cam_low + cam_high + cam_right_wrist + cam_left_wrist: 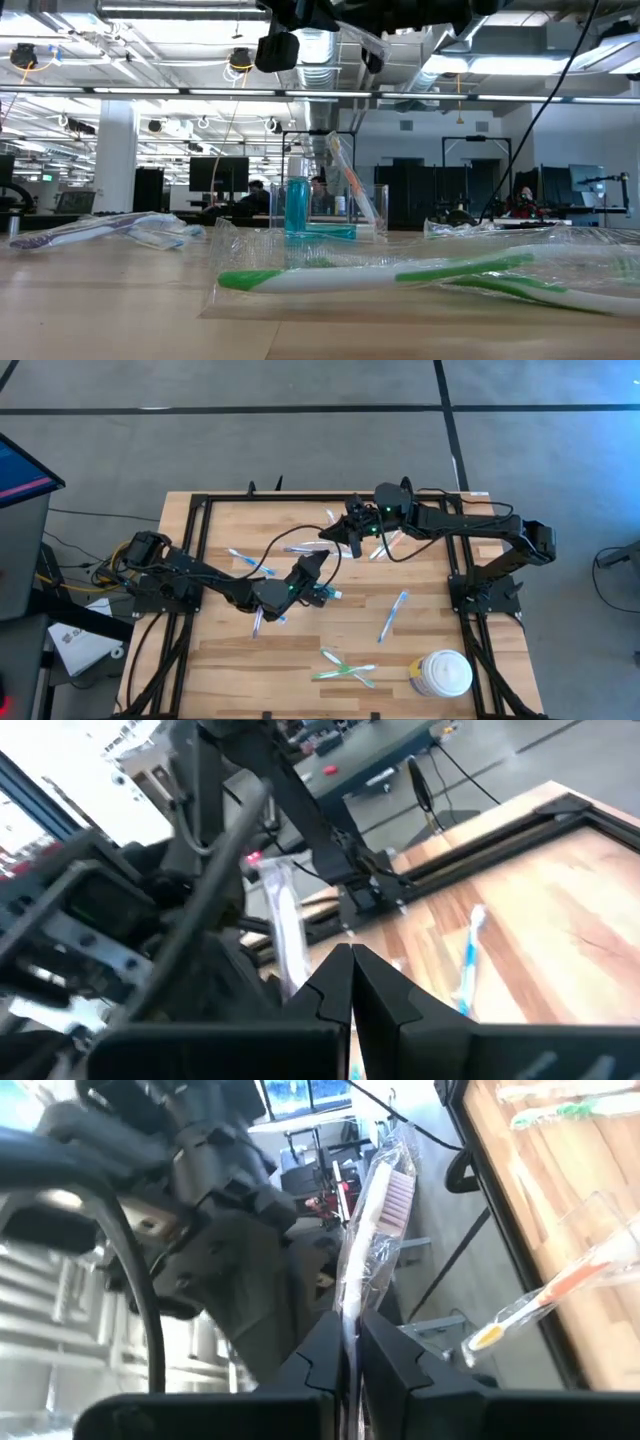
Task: Pick & Place toothbrushing station
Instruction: Put the top purple toothbrush into the transparent organizer
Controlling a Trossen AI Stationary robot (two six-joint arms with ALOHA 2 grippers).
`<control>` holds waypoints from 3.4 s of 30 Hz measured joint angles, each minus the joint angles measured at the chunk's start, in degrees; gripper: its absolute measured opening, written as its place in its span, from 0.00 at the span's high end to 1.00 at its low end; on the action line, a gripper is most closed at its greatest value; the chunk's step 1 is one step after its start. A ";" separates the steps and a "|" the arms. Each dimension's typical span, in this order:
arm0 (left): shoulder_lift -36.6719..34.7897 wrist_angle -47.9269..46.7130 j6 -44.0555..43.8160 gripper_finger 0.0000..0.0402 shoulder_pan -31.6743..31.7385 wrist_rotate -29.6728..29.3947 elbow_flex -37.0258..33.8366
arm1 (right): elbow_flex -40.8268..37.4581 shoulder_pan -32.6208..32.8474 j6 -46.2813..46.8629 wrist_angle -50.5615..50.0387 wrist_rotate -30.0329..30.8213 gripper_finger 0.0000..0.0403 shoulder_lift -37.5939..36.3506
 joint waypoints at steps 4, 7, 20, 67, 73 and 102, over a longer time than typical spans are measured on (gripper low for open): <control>-1.10 0.08 -5.50 0.98 0.54 -0.75 -0.02 | 0.00 -0.96 -0.72 -1.96 0.00 1.00 -0.02; -3.59 -0.15 -10.91 0.98 0.69 -0.84 -1.03 | 0.00 -1.31 -1.99 -3.00 0.02 1.00 -0.02; -25.29 -0.66 -40.39 0.98 1.76 13.94 -17.38 | 0.00 -3.34 -3.23 -6.41 0.39 1.00 -0.04; -5.30 42.35 -103.14 0.97 35.55 62.49 -34.03 | -0.02 5.89 -19.52 -27.47 16.79 1.00 -0.04; 1.93 50.67 -104.81 0.97 36.99 62.51 -34.01 | -0.02 8.11 -19.94 -27.53 17.64 1.00 -0.04; 10.23 50.83 -107.05 0.97 40.56 70.12 -28.63 | -0.02 13.16 -20.57 -27.31 20.17 1.00 -0.04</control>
